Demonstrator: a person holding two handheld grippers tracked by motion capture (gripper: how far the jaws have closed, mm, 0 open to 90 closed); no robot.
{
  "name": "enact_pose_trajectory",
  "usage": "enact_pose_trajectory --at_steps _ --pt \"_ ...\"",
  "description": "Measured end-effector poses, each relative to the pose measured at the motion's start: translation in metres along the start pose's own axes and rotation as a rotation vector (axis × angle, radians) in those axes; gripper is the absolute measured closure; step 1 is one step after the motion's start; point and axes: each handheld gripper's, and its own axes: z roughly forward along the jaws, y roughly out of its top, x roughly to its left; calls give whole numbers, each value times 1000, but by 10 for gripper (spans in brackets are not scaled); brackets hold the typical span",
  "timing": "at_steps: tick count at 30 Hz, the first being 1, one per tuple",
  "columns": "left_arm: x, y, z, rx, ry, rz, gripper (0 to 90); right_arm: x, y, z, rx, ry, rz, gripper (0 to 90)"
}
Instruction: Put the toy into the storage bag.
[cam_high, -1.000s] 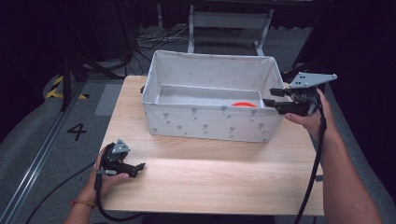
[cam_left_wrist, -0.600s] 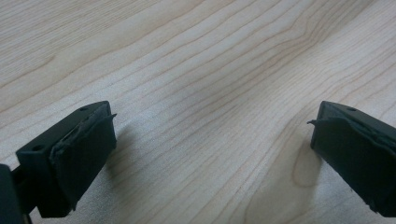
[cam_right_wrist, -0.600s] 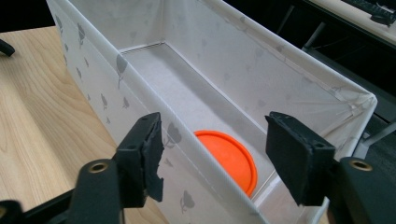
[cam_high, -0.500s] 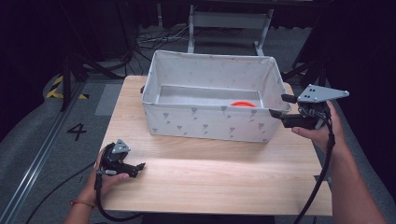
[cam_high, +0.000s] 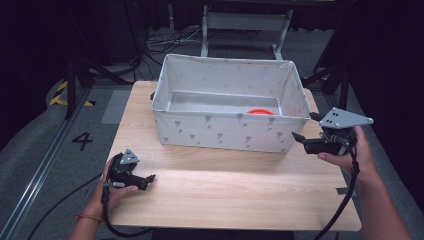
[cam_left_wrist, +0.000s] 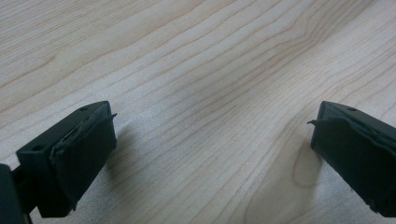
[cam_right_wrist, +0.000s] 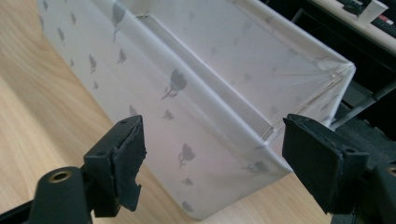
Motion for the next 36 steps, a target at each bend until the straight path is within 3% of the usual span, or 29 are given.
enact_pose_trajectory --at_steps 13,36 --pt "0 0 0 1 1 0 4 19 -32 0 45 -14 -38 218" --pt "0 0 0 -1 6 3 4 35 -102 25 142 7 13 218"
